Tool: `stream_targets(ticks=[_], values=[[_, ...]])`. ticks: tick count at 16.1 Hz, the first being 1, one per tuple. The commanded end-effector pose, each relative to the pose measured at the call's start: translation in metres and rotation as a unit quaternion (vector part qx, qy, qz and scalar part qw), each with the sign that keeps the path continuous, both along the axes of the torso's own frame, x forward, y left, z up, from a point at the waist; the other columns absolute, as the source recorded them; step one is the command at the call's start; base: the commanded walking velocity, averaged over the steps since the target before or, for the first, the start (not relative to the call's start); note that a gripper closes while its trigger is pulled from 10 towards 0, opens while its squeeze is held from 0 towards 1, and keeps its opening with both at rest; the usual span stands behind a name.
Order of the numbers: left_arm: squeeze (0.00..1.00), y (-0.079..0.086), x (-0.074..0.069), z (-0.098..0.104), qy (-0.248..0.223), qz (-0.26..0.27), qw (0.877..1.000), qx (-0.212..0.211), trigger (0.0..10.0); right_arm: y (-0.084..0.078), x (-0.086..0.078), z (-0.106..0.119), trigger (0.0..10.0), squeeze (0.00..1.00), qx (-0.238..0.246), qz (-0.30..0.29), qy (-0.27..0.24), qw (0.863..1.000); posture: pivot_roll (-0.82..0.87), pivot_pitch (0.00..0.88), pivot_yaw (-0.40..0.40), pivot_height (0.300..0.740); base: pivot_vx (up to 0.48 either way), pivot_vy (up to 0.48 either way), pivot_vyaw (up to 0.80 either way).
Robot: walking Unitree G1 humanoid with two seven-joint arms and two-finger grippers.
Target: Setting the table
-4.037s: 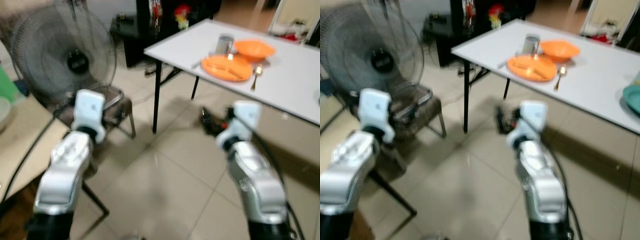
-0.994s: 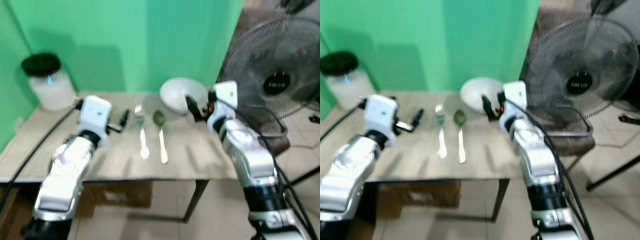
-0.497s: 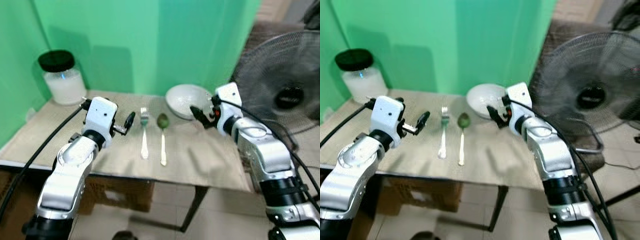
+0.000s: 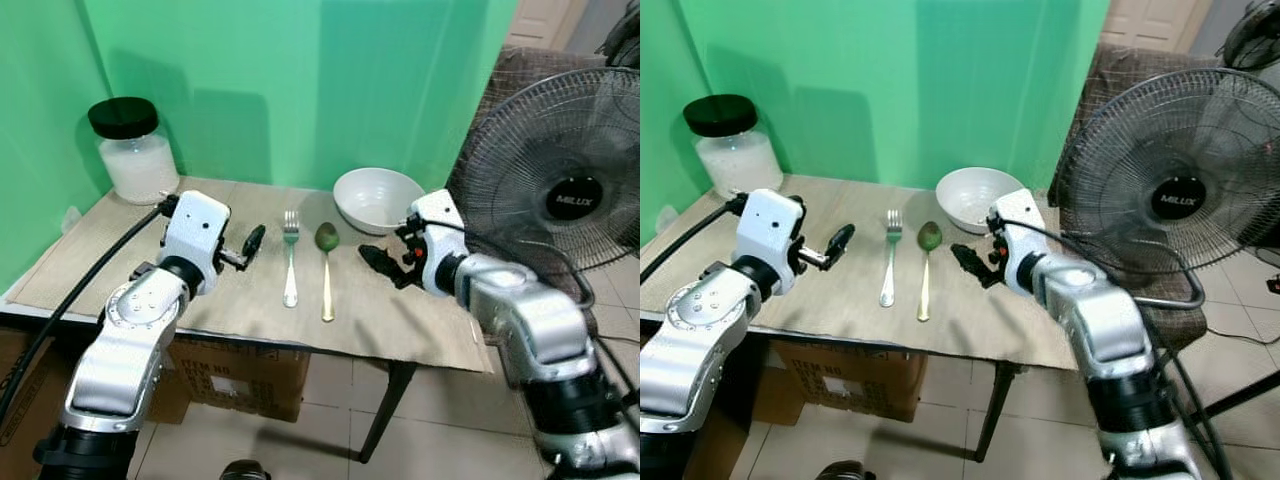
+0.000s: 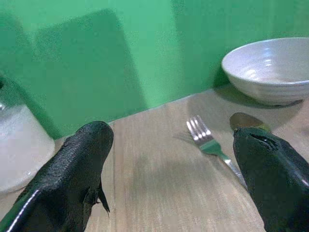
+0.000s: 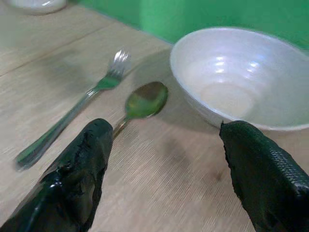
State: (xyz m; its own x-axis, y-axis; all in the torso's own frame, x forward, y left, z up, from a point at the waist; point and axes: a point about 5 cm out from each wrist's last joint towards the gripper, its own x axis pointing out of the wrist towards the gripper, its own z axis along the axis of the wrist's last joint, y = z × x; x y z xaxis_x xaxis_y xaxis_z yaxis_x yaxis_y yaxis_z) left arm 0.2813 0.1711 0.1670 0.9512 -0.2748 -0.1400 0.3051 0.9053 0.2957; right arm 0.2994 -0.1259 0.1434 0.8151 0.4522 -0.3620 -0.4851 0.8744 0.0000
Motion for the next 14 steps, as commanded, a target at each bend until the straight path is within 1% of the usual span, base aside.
stream_targets(ticks=[1, 2, 3, 4, 7, 13, 14], values=[[0.0, 0.001, 0.0, 0.002, -0.002, 0.003, 1.0, -0.002, 10.0, -0.002, -0.002, -0.001, 10.0, 0.0, -0.008, -0.027, -0.018, 0.999, 0.18, 0.0, -0.049, 0.74, 0.0, 0.382, 0.0], [0.0, -0.001, 0.001, 0.002, 0.0, 0.003, 1.0, -0.004, 10.0, -0.003, -0.006, -0.007, 10.0, 0.0, -0.013, -0.036, -0.006, 0.999, 0.18, 0.0, -0.044, 0.74, 0.0, 0.386, 0.0], [0.0, -0.001, 0.001, 0.002, 0.0, 0.003, 1.0, -0.004, 10.0, -0.003, -0.006, -0.007, 10.0, 0.0, -0.013, -0.036, -0.006, 0.999, 0.18, 0.0, -0.044, 0.74, 0.0, 0.386, 0.0], [0.0, -0.005, 0.002, 0.002, 0.002, -0.003, 1.0, -0.005, 10.0, -0.001, -0.01, -0.01, 10.0, 0.0, -0.003, -0.034, 0.004, 0.999, 0.18, 0.0, -0.036, 0.74, 0.0, 0.379, 0.0], [0.0, -0.006, 0.003, 0.003, 0.003, -0.007, 1.0, -0.003, 10.0, 0.004, -0.01, -0.009, 10.0, 0.0, 0.009, -0.034, 0.01, 0.999, 0.17, 0.0, -0.028, 0.74, 0.0, 0.377, 0.0], [0.0, -0.005, 0.002, 0.001, 0.006, -0.002, 1.0, -0.001, 10.0, 0.004, -0.008, -0.008, 10.0, 0.0, 0.001, -0.043, 0.0, 0.999, 0.17, 0.0, -0.032, 0.74, 0.0, 0.379, 0.0], [0.0, -0.003, 0.004, 0.002, -0.003, 0.008, 1.0, 0.009, 10.0, 0.006, -0.007, -0.006, 10.0, 0.0, 0.003, -0.041, -0.013, 0.999, 0.17, 0.0, -0.03, 0.74, 0.0, 0.0, 0.0]])
